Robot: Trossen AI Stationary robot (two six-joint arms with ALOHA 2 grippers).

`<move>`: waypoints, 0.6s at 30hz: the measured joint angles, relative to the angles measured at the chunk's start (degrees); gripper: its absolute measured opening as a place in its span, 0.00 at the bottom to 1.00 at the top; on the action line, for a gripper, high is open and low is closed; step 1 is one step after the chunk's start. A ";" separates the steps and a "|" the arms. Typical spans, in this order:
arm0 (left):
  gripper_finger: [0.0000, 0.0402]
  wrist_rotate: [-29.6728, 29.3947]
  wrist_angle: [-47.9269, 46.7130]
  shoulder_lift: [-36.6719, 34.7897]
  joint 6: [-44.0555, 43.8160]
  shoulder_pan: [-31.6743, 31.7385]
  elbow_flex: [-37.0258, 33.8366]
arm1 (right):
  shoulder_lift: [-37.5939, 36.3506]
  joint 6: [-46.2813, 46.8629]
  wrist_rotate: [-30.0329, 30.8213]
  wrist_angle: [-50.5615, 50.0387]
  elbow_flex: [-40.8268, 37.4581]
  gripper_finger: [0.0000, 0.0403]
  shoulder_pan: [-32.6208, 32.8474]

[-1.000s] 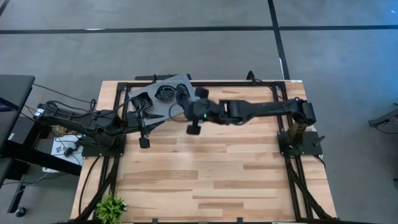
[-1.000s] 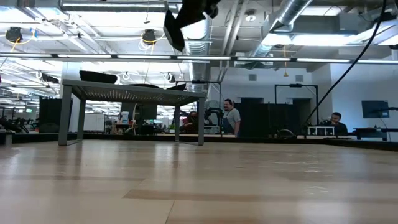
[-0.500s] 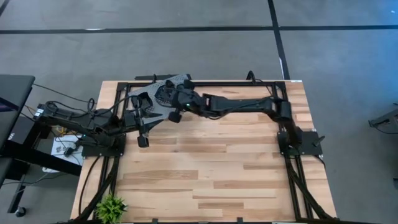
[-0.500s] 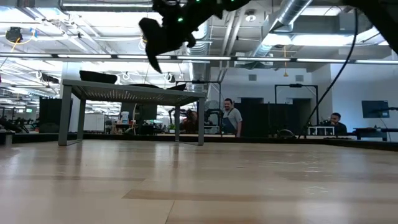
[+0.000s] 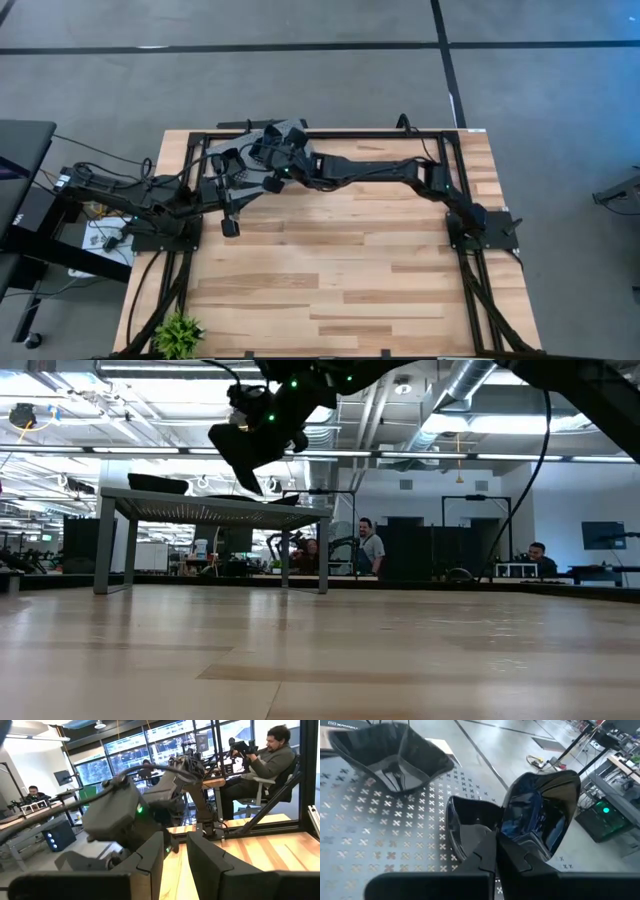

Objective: Pick & Place Mini shaped plates
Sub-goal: Stack the black leaf shaped plate on top of the black leaf shaped plate on the shelf

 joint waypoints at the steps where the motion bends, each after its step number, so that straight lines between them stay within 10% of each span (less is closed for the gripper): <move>1: 0.22 0.00 -0.01 0.00 -0.01 0.00 0.00 | -0.05 0.03 0.01 -0.13 0.04 0.00 0.18; 18: 0.22 0.00 -0.01 0.00 -0.01 0.00 0.00 | 0.33 3.58 -3.44 -0.60 0.07 0.12 -1.81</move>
